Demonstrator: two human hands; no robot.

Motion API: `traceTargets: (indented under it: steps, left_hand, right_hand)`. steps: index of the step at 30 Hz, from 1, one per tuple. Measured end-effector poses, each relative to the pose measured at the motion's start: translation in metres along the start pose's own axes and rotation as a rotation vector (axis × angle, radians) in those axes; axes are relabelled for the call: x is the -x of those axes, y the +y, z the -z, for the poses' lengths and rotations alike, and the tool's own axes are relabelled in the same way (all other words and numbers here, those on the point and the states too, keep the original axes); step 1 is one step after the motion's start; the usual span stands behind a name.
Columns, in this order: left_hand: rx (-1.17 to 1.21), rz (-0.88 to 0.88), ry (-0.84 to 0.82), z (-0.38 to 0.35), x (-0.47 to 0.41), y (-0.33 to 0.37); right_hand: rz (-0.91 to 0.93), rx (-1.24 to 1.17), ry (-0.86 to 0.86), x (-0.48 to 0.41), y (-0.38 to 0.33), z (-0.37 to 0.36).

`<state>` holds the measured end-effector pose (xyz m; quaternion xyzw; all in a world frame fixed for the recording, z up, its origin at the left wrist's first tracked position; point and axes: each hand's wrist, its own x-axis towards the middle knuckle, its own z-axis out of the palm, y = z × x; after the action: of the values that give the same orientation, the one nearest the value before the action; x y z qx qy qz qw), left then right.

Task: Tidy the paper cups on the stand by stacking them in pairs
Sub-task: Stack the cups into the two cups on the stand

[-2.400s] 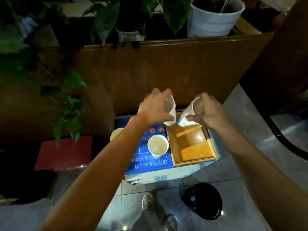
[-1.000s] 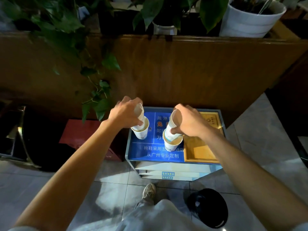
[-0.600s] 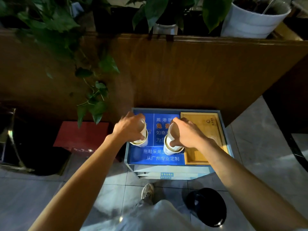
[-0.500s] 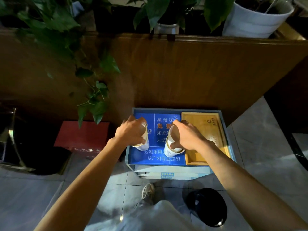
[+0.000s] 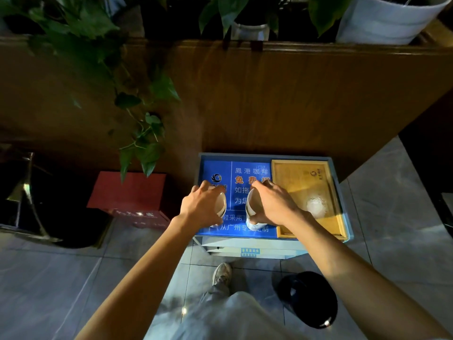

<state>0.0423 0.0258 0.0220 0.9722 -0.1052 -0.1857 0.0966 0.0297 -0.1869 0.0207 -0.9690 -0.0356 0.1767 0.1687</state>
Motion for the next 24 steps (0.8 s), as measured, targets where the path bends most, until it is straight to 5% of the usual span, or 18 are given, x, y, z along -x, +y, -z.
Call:
traceTargets:
  steps: [15, 24]
  left_hand:
    - [-0.074, -0.042, -0.014, -0.017, 0.012, 0.006]
    - [-0.172, -0.153, -0.119, -0.003, 0.011, 0.004]
  right_hand:
    - [-0.105, 0.025, -0.136, 0.002, -0.009, -0.025]
    - [0.122, -0.003, -0.270, 0.015, -0.005, 0.003]
